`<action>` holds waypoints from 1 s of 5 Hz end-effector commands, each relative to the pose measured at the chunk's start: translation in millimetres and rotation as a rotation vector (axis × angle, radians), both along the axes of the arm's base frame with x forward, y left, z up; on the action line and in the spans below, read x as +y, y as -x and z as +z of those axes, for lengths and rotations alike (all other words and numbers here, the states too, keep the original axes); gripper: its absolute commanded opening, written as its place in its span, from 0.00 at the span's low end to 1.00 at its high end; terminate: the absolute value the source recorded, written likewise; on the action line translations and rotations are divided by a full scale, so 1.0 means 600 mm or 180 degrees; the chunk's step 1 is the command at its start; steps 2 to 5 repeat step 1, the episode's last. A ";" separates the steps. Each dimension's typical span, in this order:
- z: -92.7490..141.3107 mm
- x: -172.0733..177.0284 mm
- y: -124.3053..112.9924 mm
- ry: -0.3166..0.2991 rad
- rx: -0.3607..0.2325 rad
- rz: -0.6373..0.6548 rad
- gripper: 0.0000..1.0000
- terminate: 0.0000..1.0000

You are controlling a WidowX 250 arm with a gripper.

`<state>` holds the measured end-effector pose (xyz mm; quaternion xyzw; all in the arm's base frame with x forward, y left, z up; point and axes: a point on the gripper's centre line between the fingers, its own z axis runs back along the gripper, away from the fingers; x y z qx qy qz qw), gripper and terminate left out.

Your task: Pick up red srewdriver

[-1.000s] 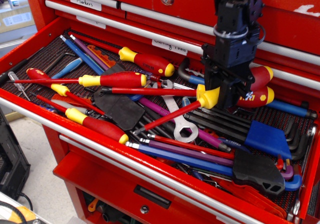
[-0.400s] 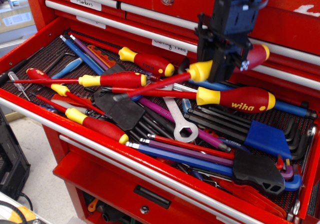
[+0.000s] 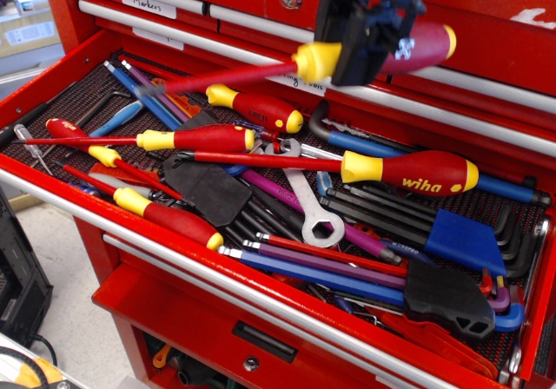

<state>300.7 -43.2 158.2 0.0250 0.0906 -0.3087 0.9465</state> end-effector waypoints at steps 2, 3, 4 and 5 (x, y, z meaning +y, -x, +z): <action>0.105 0.013 -0.020 -0.0080 -0.0441 -0.0229 0.00 1.00; 0.105 0.013 -0.020 -0.0080 -0.0441 -0.0229 0.00 1.00; 0.105 0.013 -0.020 -0.0080 -0.0441 -0.0229 0.00 1.00; 0.105 0.013 -0.020 -0.0080 -0.0441 -0.0229 0.00 1.00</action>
